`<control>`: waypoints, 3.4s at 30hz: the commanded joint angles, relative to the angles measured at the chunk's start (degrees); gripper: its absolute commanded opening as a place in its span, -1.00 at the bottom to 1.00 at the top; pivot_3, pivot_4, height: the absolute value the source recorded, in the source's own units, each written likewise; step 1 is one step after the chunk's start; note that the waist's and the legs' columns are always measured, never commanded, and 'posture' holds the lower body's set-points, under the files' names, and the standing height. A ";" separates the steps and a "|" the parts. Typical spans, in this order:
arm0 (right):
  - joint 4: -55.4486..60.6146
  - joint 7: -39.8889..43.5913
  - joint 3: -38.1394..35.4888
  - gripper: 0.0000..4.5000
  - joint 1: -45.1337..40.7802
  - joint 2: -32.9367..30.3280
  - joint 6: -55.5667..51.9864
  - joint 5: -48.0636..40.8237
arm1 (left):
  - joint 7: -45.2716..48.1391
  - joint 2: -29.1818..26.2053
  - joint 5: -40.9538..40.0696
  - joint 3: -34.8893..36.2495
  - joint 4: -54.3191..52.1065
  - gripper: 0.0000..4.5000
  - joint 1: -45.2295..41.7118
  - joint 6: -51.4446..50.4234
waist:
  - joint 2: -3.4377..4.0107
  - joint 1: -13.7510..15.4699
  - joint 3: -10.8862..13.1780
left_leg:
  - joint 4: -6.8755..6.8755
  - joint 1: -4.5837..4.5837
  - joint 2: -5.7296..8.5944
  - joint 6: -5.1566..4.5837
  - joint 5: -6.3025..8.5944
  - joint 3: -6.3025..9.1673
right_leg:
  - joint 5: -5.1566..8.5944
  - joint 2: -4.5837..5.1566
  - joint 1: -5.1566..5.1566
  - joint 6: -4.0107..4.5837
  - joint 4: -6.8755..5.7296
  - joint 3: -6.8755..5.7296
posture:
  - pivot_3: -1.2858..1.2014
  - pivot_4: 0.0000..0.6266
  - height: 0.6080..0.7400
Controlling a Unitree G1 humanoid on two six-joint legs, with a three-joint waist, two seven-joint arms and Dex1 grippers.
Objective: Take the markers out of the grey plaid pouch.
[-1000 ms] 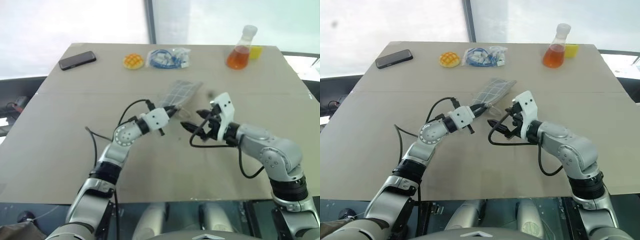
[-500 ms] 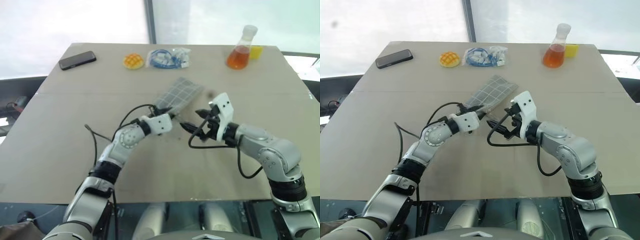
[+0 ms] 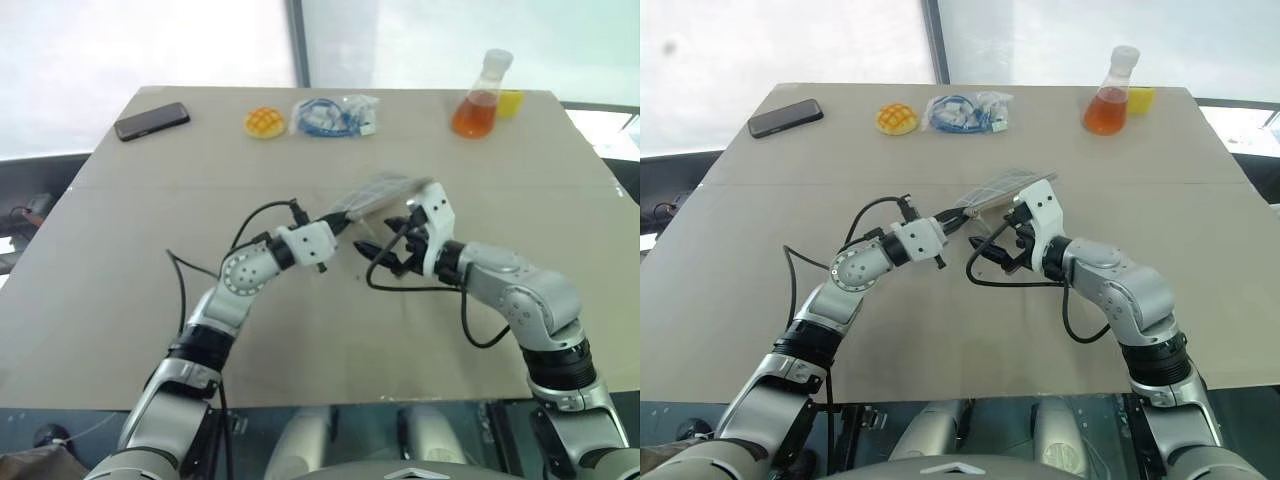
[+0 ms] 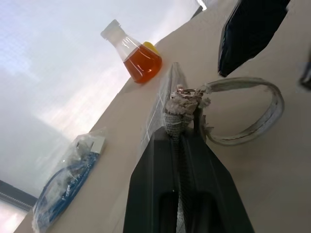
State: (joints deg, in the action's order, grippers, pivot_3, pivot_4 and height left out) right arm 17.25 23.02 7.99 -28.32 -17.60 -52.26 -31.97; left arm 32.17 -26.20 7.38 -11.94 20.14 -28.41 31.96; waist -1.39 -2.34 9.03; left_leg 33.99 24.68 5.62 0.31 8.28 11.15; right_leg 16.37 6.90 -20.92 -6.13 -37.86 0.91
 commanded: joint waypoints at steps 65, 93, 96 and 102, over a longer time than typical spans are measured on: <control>21.66 10.89 16.40 -0.57 -4.68 -32.11 -4.29 11.57 | 31.46 -1.16 -54.14 13.12 -17.99 -1.00 18.19 -53.16 | 0.25 0.29 0.12 | -0.22 0.00 -0.21 0.01 0.02 -0.02 | 0.17 0.01 -0.16 -0.20 0.19 0.11 | 0.03 -0.52 1.00; 0.42 13.56 13.67 -0.79 1.48 -16.65 31.74 38.38 | 29.20 1.88 -45.85 16.33 -18.74 -1.00 17.85 -51.06 | 0.00 1.58 -0.07 | -0.67 -0.02 -0.05 0.42 -0.25 0.10 | -0.02 -0.15 -0.35 0.10 0.19 0.24 | 0.03 -0.52 1.00; 9.94 19.22 6.26 -0.79 4.86 -18.65 25.02 28.38 | 28.52 2.35 -40.93 15.99 -15.21 -1.00 16.50 -44.06 | 0.05 1.64 -0.04 | -0.69 0.03 -0.06 0.42 -0.25 0.12 | -0.02 -0.11 -0.40 0.10 0.21 0.26 | 0.03 -0.52 1.00; 16.40 20.18 -2.53 -0.79 7.38 -15.98 17.42 13.93 | 28.59 3.15 -35.25 15.31 -8.70 -1.00 13.68 -34.21 | 0.04 1.56 -0.04 | -0.70 0.00 -0.10 0.41 -0.25 0.06 | -0.02 -0.09 -0.40 0.11 0.23 0.26 | 0.03 -0.52 1.00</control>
State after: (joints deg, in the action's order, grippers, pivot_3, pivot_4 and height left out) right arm 30.97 43.79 11.94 -21.16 -33.25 -32.86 -14.48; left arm 62.19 -21.99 -30.30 1.08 8.14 -15.08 -4.79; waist -1.35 -0.78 8.99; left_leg 33.30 24.69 5.49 0.73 8.03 11.22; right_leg 16.36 6.81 -21.32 -6.03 -37.63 1.16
